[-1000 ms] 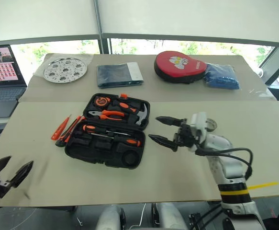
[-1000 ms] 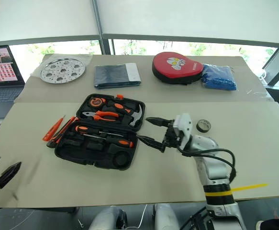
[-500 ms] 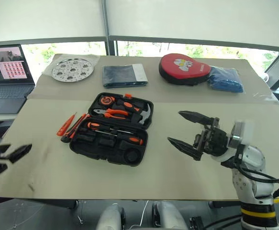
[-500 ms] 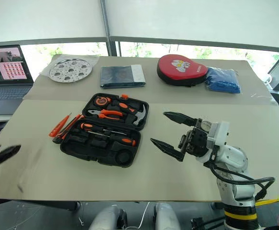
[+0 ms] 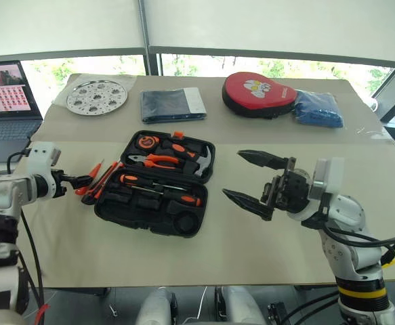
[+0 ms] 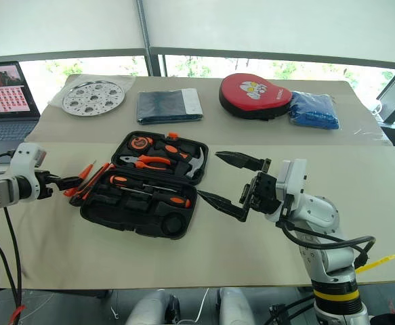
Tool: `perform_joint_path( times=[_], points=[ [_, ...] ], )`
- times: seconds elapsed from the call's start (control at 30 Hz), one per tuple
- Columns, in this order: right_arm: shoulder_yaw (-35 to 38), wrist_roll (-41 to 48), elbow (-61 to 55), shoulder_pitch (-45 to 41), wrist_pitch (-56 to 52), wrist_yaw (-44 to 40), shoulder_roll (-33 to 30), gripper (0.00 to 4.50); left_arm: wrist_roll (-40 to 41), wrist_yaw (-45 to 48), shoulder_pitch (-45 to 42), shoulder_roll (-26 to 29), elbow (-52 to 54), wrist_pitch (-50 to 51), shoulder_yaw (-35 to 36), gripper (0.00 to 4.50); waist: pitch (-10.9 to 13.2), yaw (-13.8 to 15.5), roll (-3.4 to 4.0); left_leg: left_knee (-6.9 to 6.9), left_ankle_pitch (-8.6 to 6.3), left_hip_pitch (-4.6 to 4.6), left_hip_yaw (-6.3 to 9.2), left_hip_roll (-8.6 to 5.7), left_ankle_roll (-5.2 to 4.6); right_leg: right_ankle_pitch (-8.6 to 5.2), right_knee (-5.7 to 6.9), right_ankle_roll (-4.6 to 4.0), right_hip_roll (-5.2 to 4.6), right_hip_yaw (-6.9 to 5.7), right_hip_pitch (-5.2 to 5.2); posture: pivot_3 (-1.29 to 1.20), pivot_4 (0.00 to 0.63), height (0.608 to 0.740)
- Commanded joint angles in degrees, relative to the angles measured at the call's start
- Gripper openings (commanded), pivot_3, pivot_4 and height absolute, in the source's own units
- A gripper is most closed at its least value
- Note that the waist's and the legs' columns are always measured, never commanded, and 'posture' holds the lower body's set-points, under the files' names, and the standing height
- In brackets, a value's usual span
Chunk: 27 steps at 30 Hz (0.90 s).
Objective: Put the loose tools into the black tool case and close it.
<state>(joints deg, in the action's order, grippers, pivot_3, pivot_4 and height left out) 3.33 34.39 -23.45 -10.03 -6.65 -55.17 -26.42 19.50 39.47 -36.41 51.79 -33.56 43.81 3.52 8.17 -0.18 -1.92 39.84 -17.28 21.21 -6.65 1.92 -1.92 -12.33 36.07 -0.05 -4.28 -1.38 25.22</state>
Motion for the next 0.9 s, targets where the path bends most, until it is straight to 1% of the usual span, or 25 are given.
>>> perform_joint_path(
  times=[0.03, 0.13, 0.17, 0.23, 0.3, 0.37, 0.4, 0.43, 0.53, 0.67, 0.73, 0.8, 0.83, 0.87, 0.9],
  points=[
    [1.6, -0.1, -0.3, 1.9, 3.2, -1.1, -0.3, 4.48, -2.6, 3.6, -2.5, -1.7, -3.8, -2.5, -1.8, 4.50, 0.0, 0.2, 0.00, 0.01, -0.02, 0.00, 0.00, -0.01, -0.04, -0.01, 0.00, 0.01, -0.02, 0.01, 0.00, 0.00, 0.150, 0.740],
    [1.5, -0.3, -0.2, 2.5, 4.0, -1.3, -0.4, 4.48, -4.1, 5.4, -3.2, -2.6, -6.0, -2.9, -2.5, 4.50, 0.0, 0.5, 0.00, 0.04, -0.06, -0.03, 0.00, -0.03, -0.12, -0.02, 0.04, 0.05, -0.08, 0.04, -0.03, 0.00, 0.150, 0.740],
    [1.4, -0.3, -0.2, 2.6, 4.1, -1.4, -0.4, 4.50, -4.6, 5.7, -3.3, -2.8, -6.7, -3.1, -2.7, 3.98, 0.0, 0.6, 0.00, 0.06, -0.08, -0.04, 0.01, -0.02, -0.15, -0.02, 0.06, 0.06, -0.11, 0.05, -0.05, 0.00, 0.150, 0.740],
    [1.4, -0.4, -0.1, 2.7, 4.4, -1.2, -0.5, 4.50, -5.4, 5.9, -3.5, -3.1, -8.3, -4.0, -2.1, 3.38, 0.0, 0.7, 0.00, 0.09, -0.10, -0.07, 0.01, -0.03, -0.20, 0.00, 0.06, 0.10, -0.12, 0.06, -0.10, 0.00, 0.150, 0.740],
    [1.4, -0.4, -0.1, 3.0, 4.6, -1.2, -0.6, 4.50, -5.5, 6.1, -3.1, -3.3, -9.4, -4.7, -1.1, 2.64, 0.0, 0.8, 0.01, 0.10, -0.12, -0.08, 0.02, -0.02, -0.24, 0.01, 0.08, 0.11, -0.13, 0.07, -0.11, 0.00, 0.150, 0.740],
    [1.4, -0.4, -0.3, 3.5, 4.8, -1.4, -0.7, 4.50, -5.4, 6.3, -2.5, -3.3, -9.9, -6.0, 0.2, 2.00, 0.0, 0.8, 0.00, 0.11, -0.12, -0.08, 0.02, -0.02, -0.24, 0.01, 0.08, 0.12, -0.13, 0.09, -0.12, 0.00, 0.150, 0.740],
    [1.5, -0.3, -0.3, 3.6, 4.8, -1.3, -0.8, 4.50, -5.2, 6.6, -2.2, -3.1, -10.2, -6.6, 1.1, 1.57, 0.0, 0.8, 0.00, 0.12, -0.12, -0.08, 0.03, -0.01, -0.24, 0.01, 0.08, 0.12, -0.14, 0.08, -0.12, 0.00, 0.150, 0.740],
    [1.5, -0.3, -0.3, 3.7, 4.8, -1.3, -1.0, 4.50, -4.6, 7.9, -1.7, -2.7, -10.2, -7.3, 1.9, 1.34, 0.0, 0.8, 0.00, 0.12, -0.12, -0.08, 0.03, -0.01, -0.25, 0.00, 0.08, 0.13, -0.14, 0.09, -0.12, 0.00, 0.150, 0.740],
    [1.8, -0.1, -0.3, 4.0, 4.8, -1.4, -1.3, 4.50, -4.4, 10.5, -0.5, -1.6, -9.9, -7.8, 3.1, 1.34, 0.0, 0.7, 0.00, 0.17, -0.12, -0.07, 0.02, 0.00, -0.25, 0.00, 0.08, 0.14, -0.14, 0.10, -0.11, 0.00, 0.150, 0.740],
    [1.9, 0.3, -0.7, 4.3, 4.4, -1.4, -2.1, 4.50, -3.2, 12.8, 1.0, -0.5, -11.2, -18.2, 7.9, 1.34, 0.0, 0.5, 0.00, 0.19, -0.14, -0.07, 0.02, 0.02, -0.27, 0.01, 0.08, 0.14, -0.13, 0.10, -0.11, 0.00, 0.150, 0.740],
    [2.0, 0.6, -1.0, 4.3, 4.1, -1.1, -2.5, 4.50, -1.9, 18.4, 2.7, -0.1, -8.5, -27.0, 9.5, 1.34, 0.0, 0.5, -0.04, 0.19, -0.13, -0.05, 0.02, 0.06, -0.27, 0.01, 0.09, 0.14, -0.12, 0.08, -0.08, 0.00, 0.150, 0.740],
    [2.1, 0.9, -1.3, 4.3, 3.9, -0.8, -2.7, 4.50, -1.6, 22.2, 3.6, 0.0, -6.9, -32.6, 10.2, 1.34, 0.0, 0.5, -0.05, 0.19, -0.13, -0.03, 0.03, 0.07, -0.26, 0.01, 0.09, 0.14, -0.13, 0.06, -0.06, 0.00, 0.150, 0.740],
    [2.6, 1.1, -1.5, 4.7, 3.6, -0.9, -3.3, 4.50, -0.3, 26.9, 3.3, 0.5, -3.5, -35.0, 10.1, 1.34, 0.0, 0.6, -0.07, 0.19, -0.13, -0.02, 0.02, 0.07, -0.26, 0.01, 0.08, 0.14, -0.14, 0.05, -0.06, 0.00, 0.150, 0.740],
    [3.2, 1.5, -1.9, 5.3, 3.3, -1.2, -4.0, 4.50, 1.0, 33.8, 2.9, 1.1, 1.6, -37.6, 8.6, 1.34, 0.0, 0.8, -0.12, 0.20, -0.13, -0.01, 0.03, 0.07, -0.26, 0.01, 0.07, 0.14, -0.15, 0.05, -0.07, 0.00, 0.150, 0.740],
    [3.6, 2.0, -2.3, 6.0, 2.9, -1.7, -4.8, 4.50, 2.3, 38.6, 2.0, 1.0, 6.4, -38.6, 7.0, 1.34, 0.1, 1.0, -0.20, 0.24, -0.14, 0.04, 0.04, 0.07, -0.28, 0.01, 0.07, 0.14, -0.17, 0.01, -0.07, 0.00, 0.150, 0.740]
  ],
)
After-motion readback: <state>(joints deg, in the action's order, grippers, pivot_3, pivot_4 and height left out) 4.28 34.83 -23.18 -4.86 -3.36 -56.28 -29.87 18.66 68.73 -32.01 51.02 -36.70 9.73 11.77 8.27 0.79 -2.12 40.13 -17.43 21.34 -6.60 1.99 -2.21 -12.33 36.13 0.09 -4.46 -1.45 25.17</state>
